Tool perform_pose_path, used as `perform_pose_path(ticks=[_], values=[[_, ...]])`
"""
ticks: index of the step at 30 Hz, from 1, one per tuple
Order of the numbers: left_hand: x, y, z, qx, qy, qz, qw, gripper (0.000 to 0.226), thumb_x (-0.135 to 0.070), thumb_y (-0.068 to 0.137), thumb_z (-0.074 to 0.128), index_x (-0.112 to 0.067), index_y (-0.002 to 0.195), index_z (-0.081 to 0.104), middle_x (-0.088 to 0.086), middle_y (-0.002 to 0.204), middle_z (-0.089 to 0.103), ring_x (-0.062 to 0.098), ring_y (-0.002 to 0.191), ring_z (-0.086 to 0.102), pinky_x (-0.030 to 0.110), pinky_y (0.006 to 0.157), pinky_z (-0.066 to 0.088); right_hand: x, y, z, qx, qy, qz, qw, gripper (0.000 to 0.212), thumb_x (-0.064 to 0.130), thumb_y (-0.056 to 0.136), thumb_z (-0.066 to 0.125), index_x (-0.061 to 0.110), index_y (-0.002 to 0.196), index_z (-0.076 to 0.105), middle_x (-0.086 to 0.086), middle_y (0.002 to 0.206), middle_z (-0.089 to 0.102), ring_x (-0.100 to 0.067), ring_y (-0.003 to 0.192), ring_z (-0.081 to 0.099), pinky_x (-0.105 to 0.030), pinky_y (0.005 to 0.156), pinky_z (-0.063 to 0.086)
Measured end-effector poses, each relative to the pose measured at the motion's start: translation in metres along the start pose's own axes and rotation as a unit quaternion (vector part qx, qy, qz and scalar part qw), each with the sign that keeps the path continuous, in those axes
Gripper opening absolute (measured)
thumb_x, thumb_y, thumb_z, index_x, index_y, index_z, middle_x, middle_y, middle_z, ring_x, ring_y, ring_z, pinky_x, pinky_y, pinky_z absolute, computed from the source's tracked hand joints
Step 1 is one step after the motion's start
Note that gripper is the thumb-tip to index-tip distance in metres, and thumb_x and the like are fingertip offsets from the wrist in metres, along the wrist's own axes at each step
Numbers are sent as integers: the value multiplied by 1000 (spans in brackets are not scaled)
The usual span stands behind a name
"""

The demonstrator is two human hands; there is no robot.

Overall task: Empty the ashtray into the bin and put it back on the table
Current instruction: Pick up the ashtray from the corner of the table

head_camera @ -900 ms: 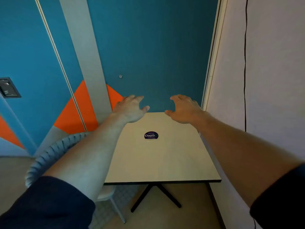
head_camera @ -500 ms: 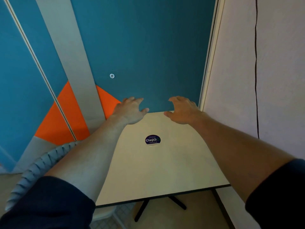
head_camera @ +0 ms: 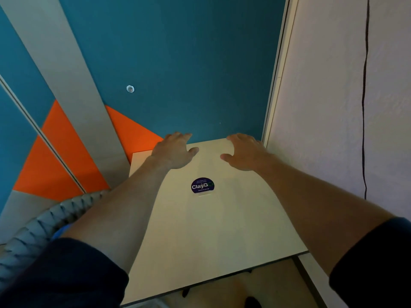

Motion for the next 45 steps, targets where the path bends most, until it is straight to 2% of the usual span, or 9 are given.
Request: perform_pose_path(ticks=[5,9,18,28,32,36,45], values=[[-7,47,39,31,-2,13,999,65,-53,95,44,-20,150,30,12,151,38,32,138,33,50,109,36,-29,41,38,27,20,10,999,73,59,88,53,22,147,33,-8,158,32,-35,145,28,-56,114,31],[-14,98,77,62,-16,11,998,65,-52,95,44,-20,150,29,11,152,36,31,138,32,51,110,34,-61,87,69,57,21,14,998,71,59,88,53,23,147,34,-8,156,35,-34,142,33,-55,112,34],[-29,224,175,143,-17,-25,989,66,-53,96,41,-22,151,25,10,153,34,31,139,33,51,109,35,-147,208,148,132,17,18,991,71,60,89,50,24,148,30,-8,159,31,-35,145,28,-54,114,28],[-46,336,272,197,-45,-48,978,68,-51,95,47,-23,152,24,7,156,31,30,140,32,47,110,36,-225,324,220,154,29,20,987,73,61,88,52,22,147,34,-8,156,38,-34,141,36,-53,112,36],[-45,367,313,228,-56,-61,970,73,-50,91,54,-26,152,24,8,153,33,30,138,34,48,109,39,-251,356,251,170,42,27,984,72,60,88,53,22,146,35,-7,155,39,-34,140,39,-54,110,39],[-42,390,354,256,-46,-60,964,77,-51,88,59,-29,152,24,8,153,33,31,136,36,47,107,41,-274,381,283,189,50,36,980,73,60,89,52,22,148,32,-7,158,35,-34,143,34,-55,112,36],[-44,441,418,293,-31,-50,954,91,-56,79,67,-40,152,16,6,161,17,33,143,25,48,106,41,-313,429,337,192,93,70,974,75,57,87,56,22,148,29,-8,154,40,-34,140,38,-52,110,39]])
Point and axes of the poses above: each hand's wrist, its own y-axis towards the middle knuckle, its own z-axis out of the palm, x = y × z, the point moved 8 cm from there along y, towards the middle knuckle
